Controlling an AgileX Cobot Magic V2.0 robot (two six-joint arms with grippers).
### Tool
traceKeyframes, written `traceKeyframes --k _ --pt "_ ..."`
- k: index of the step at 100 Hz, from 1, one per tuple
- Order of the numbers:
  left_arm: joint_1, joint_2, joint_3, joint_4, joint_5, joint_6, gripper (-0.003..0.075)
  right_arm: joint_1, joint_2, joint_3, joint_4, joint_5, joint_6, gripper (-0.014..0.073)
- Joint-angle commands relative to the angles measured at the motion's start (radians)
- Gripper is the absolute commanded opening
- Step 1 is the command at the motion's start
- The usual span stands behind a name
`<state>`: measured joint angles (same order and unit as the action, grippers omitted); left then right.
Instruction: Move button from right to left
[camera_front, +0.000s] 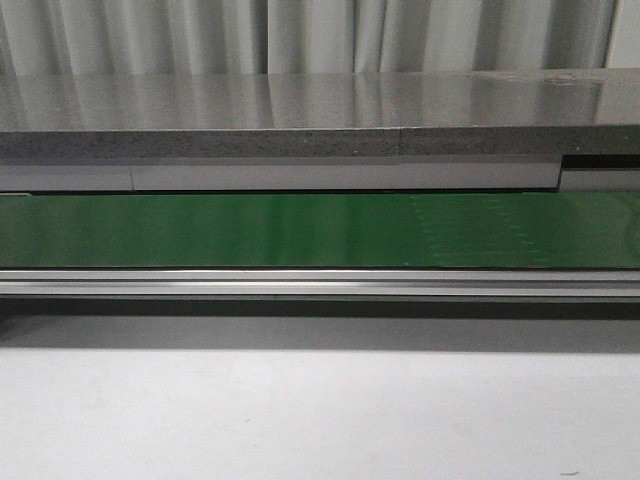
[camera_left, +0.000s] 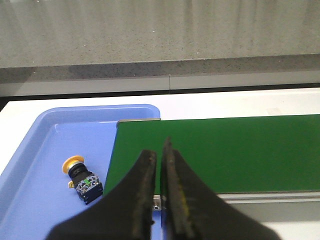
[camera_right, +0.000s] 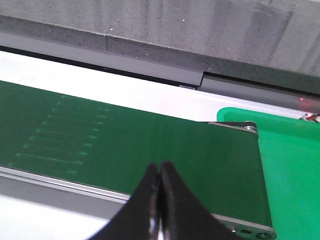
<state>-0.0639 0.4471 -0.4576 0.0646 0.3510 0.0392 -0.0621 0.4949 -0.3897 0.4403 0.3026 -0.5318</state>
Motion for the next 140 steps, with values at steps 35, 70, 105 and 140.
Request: traceKeyframes --k 35,70,105,140 --pt "-0.044 -0.045 0.093 0.047 -0.416 -0.064 0.0005 0.001 0.001 -0.027 0.015 -0.067 -0.008 -0.0064" --pt "-0.049 -0.267 0.348 0.084 -0.432 -0.16 0.0005 0.001 0.001 -0.027 0.015 -0.067 -0.008 -0.0064" --pt "-0.049 -0.463 0.463 0.054 -0.34 -0.164 0.0005 0.001 0.001 -0.027 0.015 -0.067 -0.008 -0.0064" --pt "-0.049 -0.489 0.496 0.056 -0.32 -0.195 0.0005 0.001 0.001 -0.027 0.015 -0.066 -0.008 -0.0064"
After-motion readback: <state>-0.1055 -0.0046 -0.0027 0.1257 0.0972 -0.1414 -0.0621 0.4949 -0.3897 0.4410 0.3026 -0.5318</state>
